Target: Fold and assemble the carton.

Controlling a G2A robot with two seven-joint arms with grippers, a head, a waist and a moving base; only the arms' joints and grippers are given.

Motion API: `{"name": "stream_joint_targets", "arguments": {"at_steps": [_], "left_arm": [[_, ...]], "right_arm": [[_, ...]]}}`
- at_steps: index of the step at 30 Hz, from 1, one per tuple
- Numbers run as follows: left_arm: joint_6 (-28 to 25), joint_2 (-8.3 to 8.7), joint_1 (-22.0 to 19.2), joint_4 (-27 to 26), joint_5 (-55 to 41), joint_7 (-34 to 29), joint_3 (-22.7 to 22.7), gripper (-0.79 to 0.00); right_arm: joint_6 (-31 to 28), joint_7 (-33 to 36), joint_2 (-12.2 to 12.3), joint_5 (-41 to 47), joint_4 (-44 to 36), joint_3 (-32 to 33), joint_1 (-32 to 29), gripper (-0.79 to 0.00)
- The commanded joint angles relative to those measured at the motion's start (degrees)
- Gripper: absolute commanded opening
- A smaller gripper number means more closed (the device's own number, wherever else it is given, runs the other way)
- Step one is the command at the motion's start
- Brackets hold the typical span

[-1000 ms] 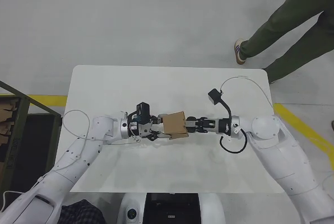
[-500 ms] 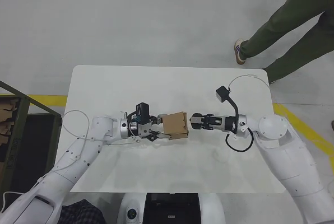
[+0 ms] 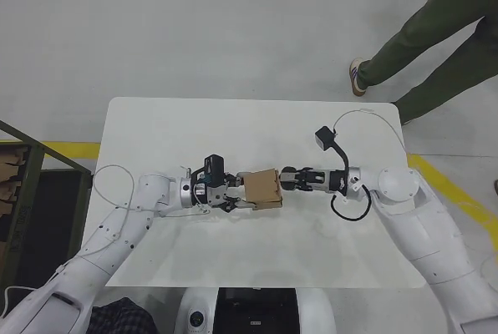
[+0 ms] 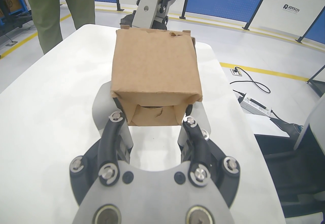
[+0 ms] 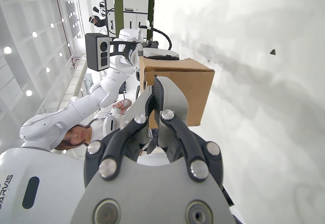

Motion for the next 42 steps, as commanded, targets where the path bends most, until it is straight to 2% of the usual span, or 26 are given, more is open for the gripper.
{"name": "stream_joint_targets", "arguments": {"at_steps": [1,29,42], "left_arm": [[0.00,0.00,-0.03,-0.01,0.03,0.06,0.05,-0.456],[0.00,-0.52,-1.87,3.73,-1.43,0.20,0.92,-0.456],[0.00,-0.61,-1.74,3.42,-1.42,0.12,0.54,-0.459]], "right_arm": [[-0.17,0.08,-0.11,0.11,0.06,-0.31,0.20,-0.785],[0.48,0.14,0.18,-2.05,-2.77,0.30,-2.40,-0.785],[0.68,0.06,-0.44,-2.20,-1.41,-1.56,-0.98,-0.785]]}}
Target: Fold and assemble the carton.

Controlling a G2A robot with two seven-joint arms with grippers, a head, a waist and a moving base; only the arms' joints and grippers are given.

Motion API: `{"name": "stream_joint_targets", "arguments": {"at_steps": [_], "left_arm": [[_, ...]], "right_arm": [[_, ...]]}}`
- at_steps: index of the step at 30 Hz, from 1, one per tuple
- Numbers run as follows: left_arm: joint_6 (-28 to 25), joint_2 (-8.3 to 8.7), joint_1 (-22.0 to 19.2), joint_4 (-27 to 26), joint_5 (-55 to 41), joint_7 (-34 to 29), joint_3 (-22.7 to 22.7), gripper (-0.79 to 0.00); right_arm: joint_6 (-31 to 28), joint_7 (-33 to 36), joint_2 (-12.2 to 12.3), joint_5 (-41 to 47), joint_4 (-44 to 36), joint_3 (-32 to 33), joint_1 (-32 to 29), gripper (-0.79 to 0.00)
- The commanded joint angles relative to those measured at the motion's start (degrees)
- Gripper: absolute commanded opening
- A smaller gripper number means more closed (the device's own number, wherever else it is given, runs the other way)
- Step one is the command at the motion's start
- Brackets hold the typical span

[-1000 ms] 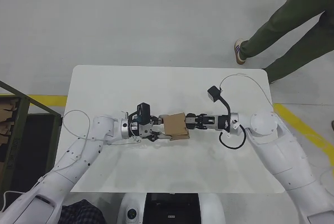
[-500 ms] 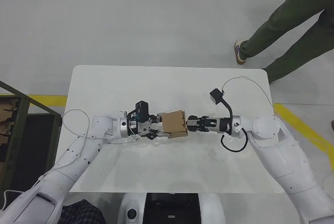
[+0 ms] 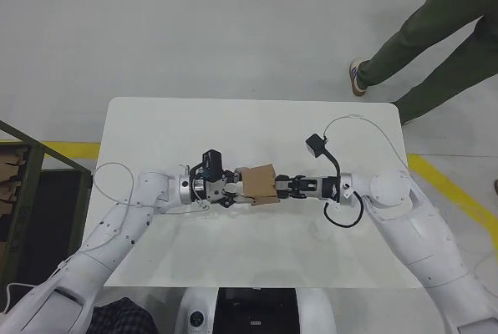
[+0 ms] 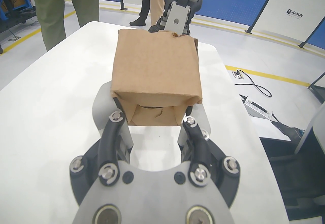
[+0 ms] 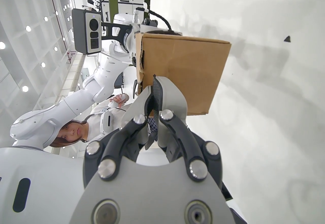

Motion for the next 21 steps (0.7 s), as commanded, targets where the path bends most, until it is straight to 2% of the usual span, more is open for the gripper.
{"name": "stream_joint_targets", "arguments": {"at_steps": [1,10,21], "left_arm": [[0.00,0.00,0.01,0.21,-0.10,-0.05,-0.01,-0.459],[0.00,-0.13,-0.47,1.78,-0.61,-0.10,0.38,-0.459],[3.21,-0.86,-2.02,5.76,3.33,-2.80,2.17,-0.456]], "right_arm": [[-0.16,0.05,0.02,0.08,0.04,0.18,-0.07,-0.785],[-0.75,-0.45,0.90,-0.06,-0.96,3.64,-2.62,-0.785],[-1.13,-0.59,0.83,-0.31,0.53,3.24,-3.01,-0.785]]}}
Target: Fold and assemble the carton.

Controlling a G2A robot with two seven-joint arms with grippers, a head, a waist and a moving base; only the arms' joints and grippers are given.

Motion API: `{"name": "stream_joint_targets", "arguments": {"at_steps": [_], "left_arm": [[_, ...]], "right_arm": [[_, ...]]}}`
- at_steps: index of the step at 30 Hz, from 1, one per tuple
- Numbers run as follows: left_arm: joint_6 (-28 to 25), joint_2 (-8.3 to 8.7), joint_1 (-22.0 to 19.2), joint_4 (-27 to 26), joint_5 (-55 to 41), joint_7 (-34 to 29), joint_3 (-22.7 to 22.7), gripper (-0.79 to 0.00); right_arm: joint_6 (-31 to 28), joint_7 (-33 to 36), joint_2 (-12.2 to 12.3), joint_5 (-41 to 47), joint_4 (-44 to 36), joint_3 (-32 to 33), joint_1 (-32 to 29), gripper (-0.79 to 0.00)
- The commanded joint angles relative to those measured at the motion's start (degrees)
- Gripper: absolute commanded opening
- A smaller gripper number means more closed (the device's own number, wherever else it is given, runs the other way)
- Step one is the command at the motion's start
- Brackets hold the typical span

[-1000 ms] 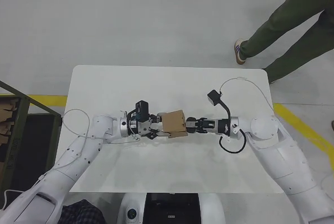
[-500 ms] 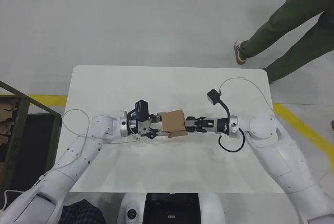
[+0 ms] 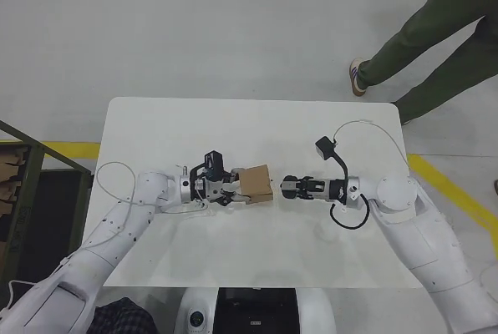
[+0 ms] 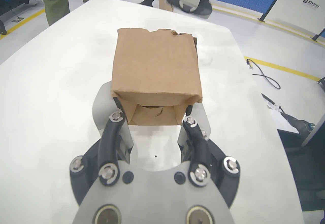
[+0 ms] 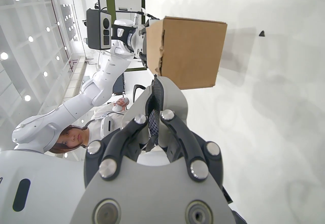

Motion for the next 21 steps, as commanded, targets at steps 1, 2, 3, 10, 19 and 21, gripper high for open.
{"name": "stream_joint_targets", "arguments": {"at_steps": [1,2,3,10,19,21], "left_arm": [[0.62,-0.12,-0.20,0.57,0.93,-0.34,0.38,-0.456],[1.08,-0.17,-0.32,0.81,1.59,-0.59,0.57,-0.453],[1.26,-0.23,-0.37,1.09,1.91,-0.64,0.76,-0.449],[0.77,-0.50,-0.87,2.36,2.75,0.09,1.42,0.000],[0.06,-0.08,-0.18,1.61,3.66,3.45,0.44,0.000],[-0.40,0.26,0.42,0.76,3.78,5.26,-0.35,0.000]], "right_arm": [[-0.41,-0.13,0.07,-0.18,-0.09,0.26,-0.23,-0.785],[-0.58,-0.17,0.11,-0.35,-0.16,0.40,-0.39,-0.785],[-0.81,-0.22,0.16,-0.51,-0.26,0.55,-0.55,-0.785],[-1.64,-0.68,0.35,-1.07,-0.71,1.15,-1.53,-0.785],[-2.29,-1.81,0.52,-1.43,-0.09,2.06,-2.20,-0.785],[-2.75,-2.78,0.62,-2.11,0.11,2.58,-2.41,-0.785]]}}
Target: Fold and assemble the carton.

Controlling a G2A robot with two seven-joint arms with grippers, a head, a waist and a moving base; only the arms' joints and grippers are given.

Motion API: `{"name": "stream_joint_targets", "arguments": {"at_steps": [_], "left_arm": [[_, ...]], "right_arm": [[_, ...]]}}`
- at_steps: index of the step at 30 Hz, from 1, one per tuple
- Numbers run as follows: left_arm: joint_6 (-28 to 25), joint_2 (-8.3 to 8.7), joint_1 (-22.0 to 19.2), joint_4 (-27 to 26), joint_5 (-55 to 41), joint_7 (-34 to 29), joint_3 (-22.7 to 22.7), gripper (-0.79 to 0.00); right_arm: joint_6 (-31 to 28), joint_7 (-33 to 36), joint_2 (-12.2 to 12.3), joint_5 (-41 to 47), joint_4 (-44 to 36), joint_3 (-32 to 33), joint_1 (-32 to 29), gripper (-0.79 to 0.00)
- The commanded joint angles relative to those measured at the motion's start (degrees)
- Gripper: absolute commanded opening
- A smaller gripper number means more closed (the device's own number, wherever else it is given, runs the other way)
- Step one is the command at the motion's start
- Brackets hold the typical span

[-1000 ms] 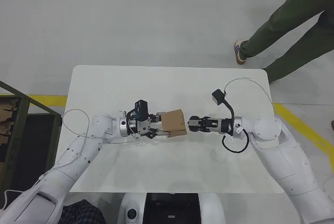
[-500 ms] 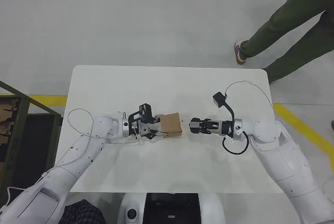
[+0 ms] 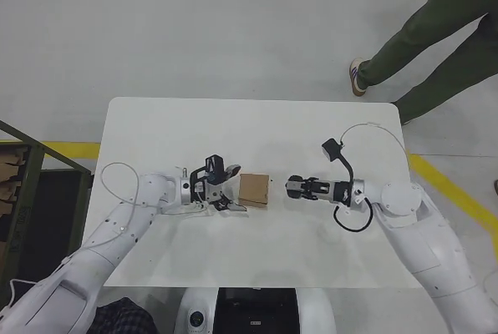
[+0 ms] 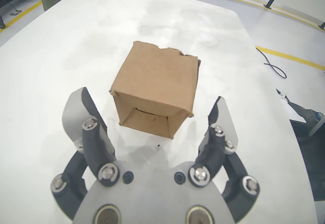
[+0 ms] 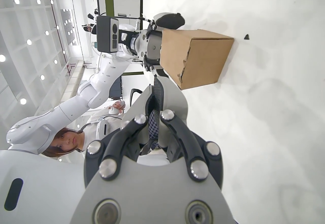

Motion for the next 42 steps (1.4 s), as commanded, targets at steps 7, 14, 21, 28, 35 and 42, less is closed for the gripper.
{"name": "stream_joint_targets", "arguments": {"at_steps": [7,14,21,28,35,42], "left_arm": [[-1.91,1.96,2.80,-2.11,-1.56,6.61,-5.83,0.000],[-0.91,2.59,2.04,0.64,-7.40,5.51,-10.52,0.000],[-0.68,2.91,0.63,2.78,-12.92,3.85,-14.13,0.000],[0.27,3.28,-0.34,4.17,-17.01,0.08,-17.25,0.000],[-0.27,3.39,-0.38,3.78,-18.66,-1.48,-18.18,-0.001],[-0.34,3.39,-0.37,3.78,-18.69,-1.48,-18.16,-0.001]], "right_arm": [[-3.47,-7.83,0.68,-1.87,1.02,4.88,-2.41,-0.785],[-4.14,-16.44,1.62,-5.41,0.50,11.57,-4.67,-0.785],[-2.82,-24.94,2.08,-11.40,-0.13,15.76,-5.63,-0.785],[0.01,-34.80,1.92,-14.02,-4.19,18.28,-8.91,-0.785],[0.05,-35.50,1.82,-14.13,-5.25,18.76,-10.15,-0.768],[0.06,-35.47,1.82,-14.15,-5.24,18.75,-10.11,-0.491]]}}
